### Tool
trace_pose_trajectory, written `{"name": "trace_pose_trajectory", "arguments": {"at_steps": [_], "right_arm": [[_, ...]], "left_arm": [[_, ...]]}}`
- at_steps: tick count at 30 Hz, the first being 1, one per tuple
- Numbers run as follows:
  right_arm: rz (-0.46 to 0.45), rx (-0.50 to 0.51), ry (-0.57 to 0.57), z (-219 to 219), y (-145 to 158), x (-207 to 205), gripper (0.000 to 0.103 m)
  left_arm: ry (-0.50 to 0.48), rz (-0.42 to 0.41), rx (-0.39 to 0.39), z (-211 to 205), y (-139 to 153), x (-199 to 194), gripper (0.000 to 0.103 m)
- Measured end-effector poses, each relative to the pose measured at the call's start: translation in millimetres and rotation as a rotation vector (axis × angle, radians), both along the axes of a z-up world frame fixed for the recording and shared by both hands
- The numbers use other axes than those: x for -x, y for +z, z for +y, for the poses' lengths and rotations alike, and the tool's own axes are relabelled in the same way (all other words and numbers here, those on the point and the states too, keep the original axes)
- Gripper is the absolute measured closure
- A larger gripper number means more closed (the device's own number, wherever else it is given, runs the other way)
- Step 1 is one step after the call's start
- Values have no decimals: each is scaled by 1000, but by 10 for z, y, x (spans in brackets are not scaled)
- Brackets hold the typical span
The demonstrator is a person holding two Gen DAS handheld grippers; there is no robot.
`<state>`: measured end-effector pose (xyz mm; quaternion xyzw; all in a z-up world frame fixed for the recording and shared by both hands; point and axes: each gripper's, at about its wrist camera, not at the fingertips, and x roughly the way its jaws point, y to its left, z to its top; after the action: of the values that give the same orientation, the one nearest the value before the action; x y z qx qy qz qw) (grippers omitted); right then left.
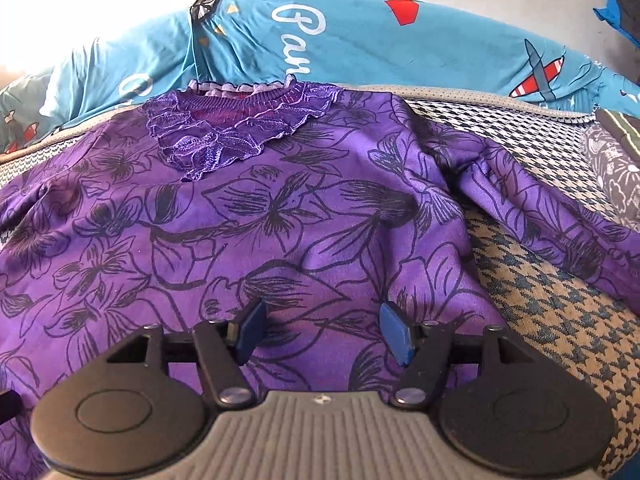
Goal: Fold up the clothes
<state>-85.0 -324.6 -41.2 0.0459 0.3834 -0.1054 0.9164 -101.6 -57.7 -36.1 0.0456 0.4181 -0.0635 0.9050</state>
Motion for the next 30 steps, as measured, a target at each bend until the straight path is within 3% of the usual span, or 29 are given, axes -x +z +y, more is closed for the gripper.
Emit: {"name": "trace_pose_trajectory", "arguments": {"at_steps": [5, 9, 30], "right_arm": [[-14, -26, -24, 29, 15, 122, 40], [-2, 25, 3, 120, -8, 193, 36], [-12, 66, 12, 262, -44, 540, 32]], "left_arm": [[-2, -2, -8, -12, -20, 1, 0], [-1, -4, -13, -22, -30, -2, 0], [-1, -10, -24, -30, -54, 17, 0]]}}
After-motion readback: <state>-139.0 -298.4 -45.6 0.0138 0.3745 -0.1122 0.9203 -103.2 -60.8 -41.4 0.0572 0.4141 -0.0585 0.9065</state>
